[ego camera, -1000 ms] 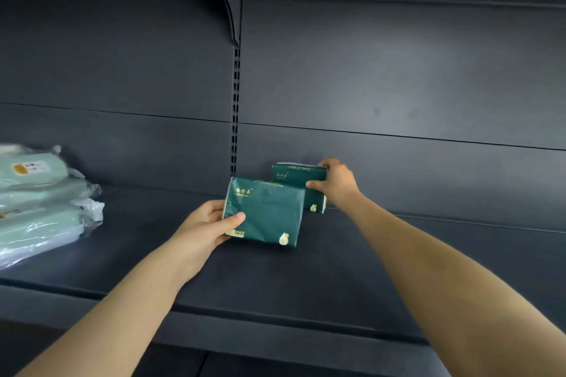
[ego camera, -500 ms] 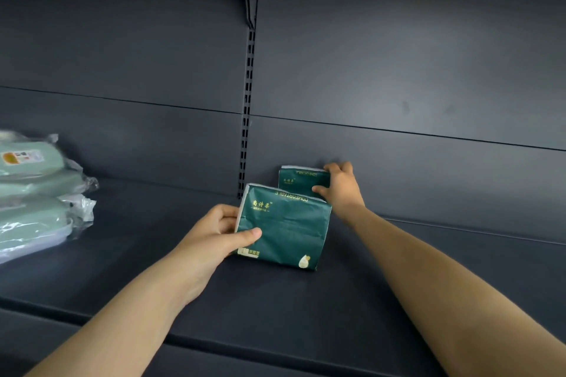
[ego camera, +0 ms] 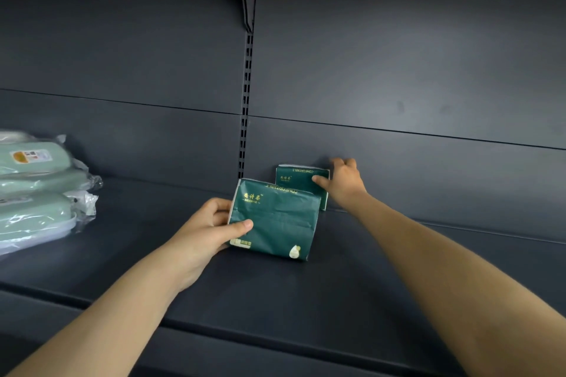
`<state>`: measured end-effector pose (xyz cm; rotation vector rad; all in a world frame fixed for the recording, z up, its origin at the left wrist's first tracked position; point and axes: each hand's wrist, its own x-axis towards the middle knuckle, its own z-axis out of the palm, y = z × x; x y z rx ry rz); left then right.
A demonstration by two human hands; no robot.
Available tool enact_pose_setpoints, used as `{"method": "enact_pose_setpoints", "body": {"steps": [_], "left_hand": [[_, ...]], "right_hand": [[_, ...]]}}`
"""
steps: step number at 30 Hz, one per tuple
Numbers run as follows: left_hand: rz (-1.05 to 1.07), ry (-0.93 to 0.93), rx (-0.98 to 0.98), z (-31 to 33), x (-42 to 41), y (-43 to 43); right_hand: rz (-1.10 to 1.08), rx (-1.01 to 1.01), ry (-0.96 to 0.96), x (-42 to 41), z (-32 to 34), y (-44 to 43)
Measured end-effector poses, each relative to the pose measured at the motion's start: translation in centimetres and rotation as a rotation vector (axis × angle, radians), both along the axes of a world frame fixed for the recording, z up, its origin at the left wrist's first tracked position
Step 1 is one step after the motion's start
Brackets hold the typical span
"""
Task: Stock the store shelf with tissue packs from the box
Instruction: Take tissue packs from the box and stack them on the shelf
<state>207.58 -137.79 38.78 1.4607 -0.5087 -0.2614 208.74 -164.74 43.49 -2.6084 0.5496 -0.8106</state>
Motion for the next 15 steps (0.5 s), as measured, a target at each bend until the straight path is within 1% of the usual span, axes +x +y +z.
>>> {"method": "enact_pose_setpoints", "body": {"steps": [3, 6, 11, 15], "left_hand": [[0.018, 0.025, -0.021, 0.2, -0.1, -0.1], [0.027, 0.05, -0.03, 0.5, -0.4, -0.1], [0.023, 0.058, 0.043, 0.9, -0.4, -0.2], [0.039, -0.014, 0.141, 1.5, 0.5, -1.4]], "right_hand": [[-0.004, 0.038, -0.03, -3.0, 0.9, 0.6], [0.0, 0.051, 0.029, -7.5, 0.4, 1.8], [0.028, -0.101, 0.262, -14.7, -2.5, 4.6], [0.046, -0.046, 0.418, -17.6, -4.1, 6.2]]}}
